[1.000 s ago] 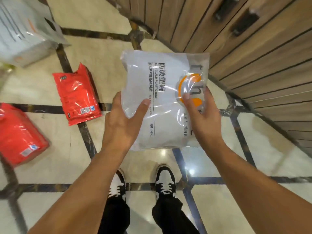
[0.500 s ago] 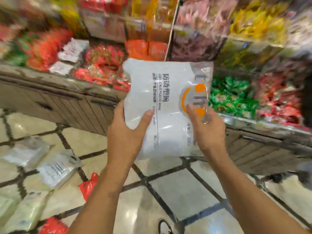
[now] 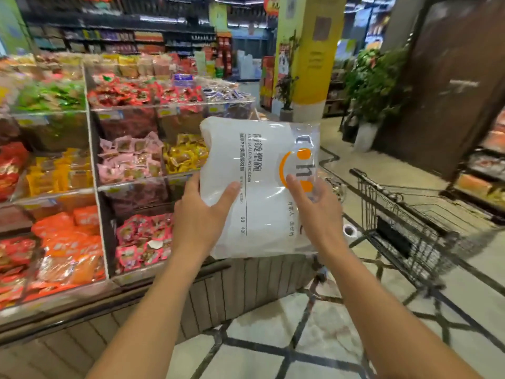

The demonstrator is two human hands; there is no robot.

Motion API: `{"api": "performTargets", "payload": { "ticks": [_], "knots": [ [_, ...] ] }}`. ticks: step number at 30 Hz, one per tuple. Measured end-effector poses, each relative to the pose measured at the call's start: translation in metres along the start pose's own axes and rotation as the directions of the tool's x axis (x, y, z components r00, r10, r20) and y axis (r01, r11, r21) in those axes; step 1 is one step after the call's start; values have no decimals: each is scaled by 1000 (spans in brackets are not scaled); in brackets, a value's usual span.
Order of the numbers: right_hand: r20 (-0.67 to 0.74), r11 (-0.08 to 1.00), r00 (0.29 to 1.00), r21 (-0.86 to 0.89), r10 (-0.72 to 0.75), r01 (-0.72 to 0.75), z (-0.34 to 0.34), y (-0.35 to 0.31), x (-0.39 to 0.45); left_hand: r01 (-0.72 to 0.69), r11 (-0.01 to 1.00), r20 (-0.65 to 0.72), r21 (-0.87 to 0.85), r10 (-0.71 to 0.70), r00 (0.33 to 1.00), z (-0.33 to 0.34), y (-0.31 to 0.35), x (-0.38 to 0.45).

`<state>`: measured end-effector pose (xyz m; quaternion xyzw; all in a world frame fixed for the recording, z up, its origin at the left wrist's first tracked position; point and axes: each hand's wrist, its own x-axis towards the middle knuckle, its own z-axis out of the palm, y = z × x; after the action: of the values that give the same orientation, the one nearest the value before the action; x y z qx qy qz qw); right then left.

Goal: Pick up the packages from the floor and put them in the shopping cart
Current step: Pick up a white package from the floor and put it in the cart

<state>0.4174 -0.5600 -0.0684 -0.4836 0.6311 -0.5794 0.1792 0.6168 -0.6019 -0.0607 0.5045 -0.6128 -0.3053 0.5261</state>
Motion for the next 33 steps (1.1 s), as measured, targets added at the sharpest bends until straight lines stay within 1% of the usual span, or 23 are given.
{"api": "performTargets", "payload": {
  "ticks": [3, 5, 8, 12, 14, 17, 21, 26, 29, 33],
  "knots": [
    [-113, 1000, 994, -10, 3, -4, -81, 13, 18, -64, 998, 80, -29, 66, 995, 72, 43, -7],
    [-162, 1000, 986, -10, 24, -26, -139, 29, 30, -90, 994, 123, -60, 97, 988, 127, 67, -17],
    [-243, 998, 970, -65, -5, -11, -226, 54, 41, -107, 986, 192, -127, 131, 973, 212, 100, -39],
    [-330, 987, 944, -145, 17, -69, -341, 96, 55, -64, 978, 333, -200, 130, 934, 326, 138, -75],
    [-366, 984, 930, -153, 31, -93, -394, 118, 56, -45, 978, 391, -202, 123, 912, 379, 152, -94],
    [-408, 976, 909, -143, 92, -163, -461, 150, 61, -15, 976, 465, -219, 118, 877, 450, 169, -118],
    [-470, 965, 872, -134, 139, -226, -528, 189, 73, 3, 976, 517, -217, 113, 849, 534, 187, -143],
    [-525, 950, 831, -121, 186, -289, -588, 245, 104, -26, 985, 581, -170, 122, 805, 630, 196, -148],
    [-552, 941, 812, -136, 188, -310, -616, 281, 137, -17, 985, 609, -170, 118, 785, 690, 196, -140],
    [-584, 935, 793, -156, 173, -319, -652, 335, 198, 54, 982, 629, -183, 75, 774, 775, 193, -115]
  ]
}}
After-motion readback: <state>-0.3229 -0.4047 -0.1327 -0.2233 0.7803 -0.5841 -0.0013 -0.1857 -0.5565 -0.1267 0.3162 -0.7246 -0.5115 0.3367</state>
